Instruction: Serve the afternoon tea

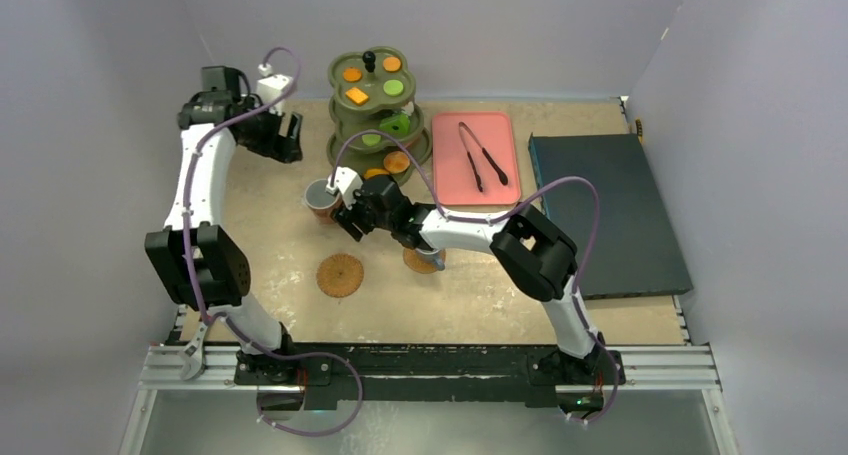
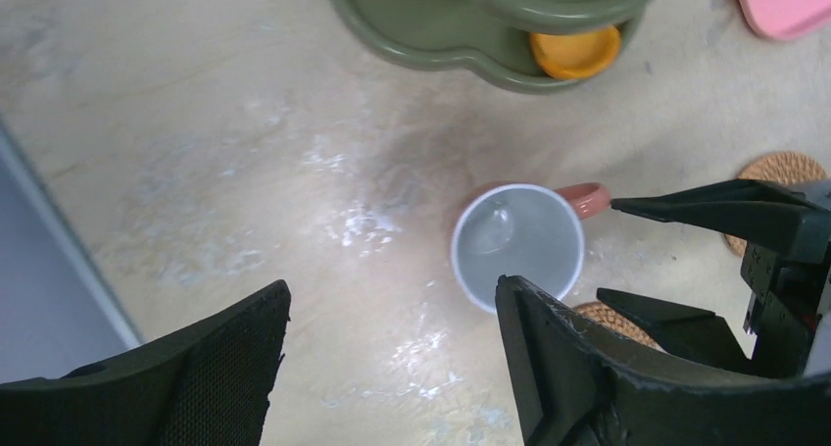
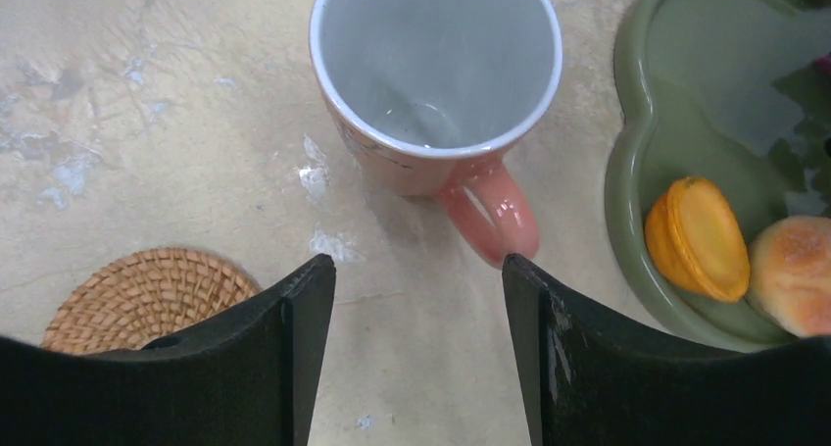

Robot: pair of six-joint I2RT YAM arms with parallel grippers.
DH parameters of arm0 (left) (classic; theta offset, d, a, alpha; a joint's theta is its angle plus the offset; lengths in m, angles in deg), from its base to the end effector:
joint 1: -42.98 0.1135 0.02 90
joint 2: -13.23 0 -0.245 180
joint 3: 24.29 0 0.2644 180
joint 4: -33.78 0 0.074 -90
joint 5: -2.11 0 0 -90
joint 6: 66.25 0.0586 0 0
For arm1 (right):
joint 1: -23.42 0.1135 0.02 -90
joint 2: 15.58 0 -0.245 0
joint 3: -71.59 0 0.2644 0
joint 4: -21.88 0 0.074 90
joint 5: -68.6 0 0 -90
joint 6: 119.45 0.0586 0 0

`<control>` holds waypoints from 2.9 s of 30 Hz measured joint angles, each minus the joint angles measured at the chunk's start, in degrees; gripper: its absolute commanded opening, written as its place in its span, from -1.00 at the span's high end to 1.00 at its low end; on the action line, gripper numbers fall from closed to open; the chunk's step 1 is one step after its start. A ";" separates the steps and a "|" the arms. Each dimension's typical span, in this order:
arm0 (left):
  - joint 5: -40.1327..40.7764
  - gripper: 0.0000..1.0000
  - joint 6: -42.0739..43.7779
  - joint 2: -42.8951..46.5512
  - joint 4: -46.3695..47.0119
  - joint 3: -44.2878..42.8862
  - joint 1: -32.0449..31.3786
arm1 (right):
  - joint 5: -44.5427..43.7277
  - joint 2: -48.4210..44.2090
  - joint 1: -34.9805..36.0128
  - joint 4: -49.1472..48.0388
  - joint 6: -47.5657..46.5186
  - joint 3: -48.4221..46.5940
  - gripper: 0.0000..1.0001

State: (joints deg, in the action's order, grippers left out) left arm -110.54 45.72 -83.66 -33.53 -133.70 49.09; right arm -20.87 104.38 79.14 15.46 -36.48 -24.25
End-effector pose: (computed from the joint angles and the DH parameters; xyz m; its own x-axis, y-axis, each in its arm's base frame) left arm 0.3816 0.0182 0.3094 -0.7076 0.2715 -0.6524 0.4176 0.9054 -0.0761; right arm 0.2868 0.4217 0.1774 -0.0682 -0.3174 -0.9458 -0.8459 0.5210 -0.1138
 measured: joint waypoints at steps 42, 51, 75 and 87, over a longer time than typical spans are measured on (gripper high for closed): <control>-8.55 -0.53 0.13 0.04 -3.85 -2.21 18.99 | 18.73 4.13 -7.50 3.74 -18.84 -8.09 -0.36; -8.57 -0.51 0.13 0.02 -3.82 -2.21 19.10 | 18.64 7.37 -6.91 4.11 -18.99 -11.34 -0.28; -8.94 -0.48 0.35 0.02 -3.98 -2.21 20.48 | 7.04 6.45 -0.28 8.13 -13.97 -12.92 0.10; -9.77 -0.46 1.29 0.02 -4.20 -2.21 21.22 | 3.37 10.19 -0.22 10.34 -11.13 -17.38 0.18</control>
State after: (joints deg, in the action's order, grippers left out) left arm -120.31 47.01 -83.63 -37.72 -135.91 70.31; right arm -17.50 114.57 78.92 25.80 -47.61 -41.62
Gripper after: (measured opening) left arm 0.735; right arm 0.398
